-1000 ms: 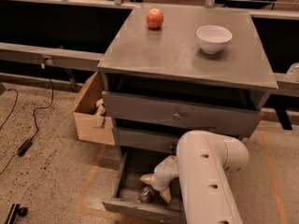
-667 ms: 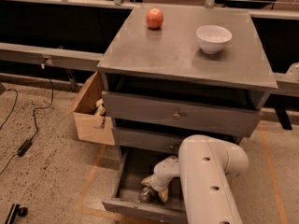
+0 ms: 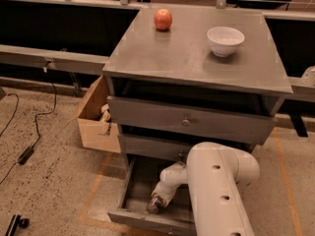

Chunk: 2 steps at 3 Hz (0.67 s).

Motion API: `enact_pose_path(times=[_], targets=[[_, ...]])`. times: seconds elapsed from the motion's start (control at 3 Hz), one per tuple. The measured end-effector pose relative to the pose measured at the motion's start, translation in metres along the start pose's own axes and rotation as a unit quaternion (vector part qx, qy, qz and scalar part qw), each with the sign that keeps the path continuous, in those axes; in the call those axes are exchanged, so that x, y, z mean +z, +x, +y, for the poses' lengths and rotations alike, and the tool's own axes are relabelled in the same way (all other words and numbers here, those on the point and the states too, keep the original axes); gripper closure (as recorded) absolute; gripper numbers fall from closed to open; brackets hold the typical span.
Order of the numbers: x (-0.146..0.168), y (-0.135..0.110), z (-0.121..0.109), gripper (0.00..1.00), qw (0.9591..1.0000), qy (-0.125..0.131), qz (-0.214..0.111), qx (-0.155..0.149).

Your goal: Pick water bottle from bottom drawer and place on counter

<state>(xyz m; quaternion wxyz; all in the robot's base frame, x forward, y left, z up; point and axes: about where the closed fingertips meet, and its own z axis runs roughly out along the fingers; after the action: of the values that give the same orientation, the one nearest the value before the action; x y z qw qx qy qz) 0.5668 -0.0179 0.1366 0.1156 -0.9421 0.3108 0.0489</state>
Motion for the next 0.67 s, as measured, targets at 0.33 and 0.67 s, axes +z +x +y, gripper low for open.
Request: enact_pose_path(times=[0.33,0.67], targets=[[-0.043,0.003,0.008,0.88,0.9997,-0.015,0.016,0.006],[-0.109,0.005,0.019,1.0,0.9981,-0.026,0.051,0.023]])
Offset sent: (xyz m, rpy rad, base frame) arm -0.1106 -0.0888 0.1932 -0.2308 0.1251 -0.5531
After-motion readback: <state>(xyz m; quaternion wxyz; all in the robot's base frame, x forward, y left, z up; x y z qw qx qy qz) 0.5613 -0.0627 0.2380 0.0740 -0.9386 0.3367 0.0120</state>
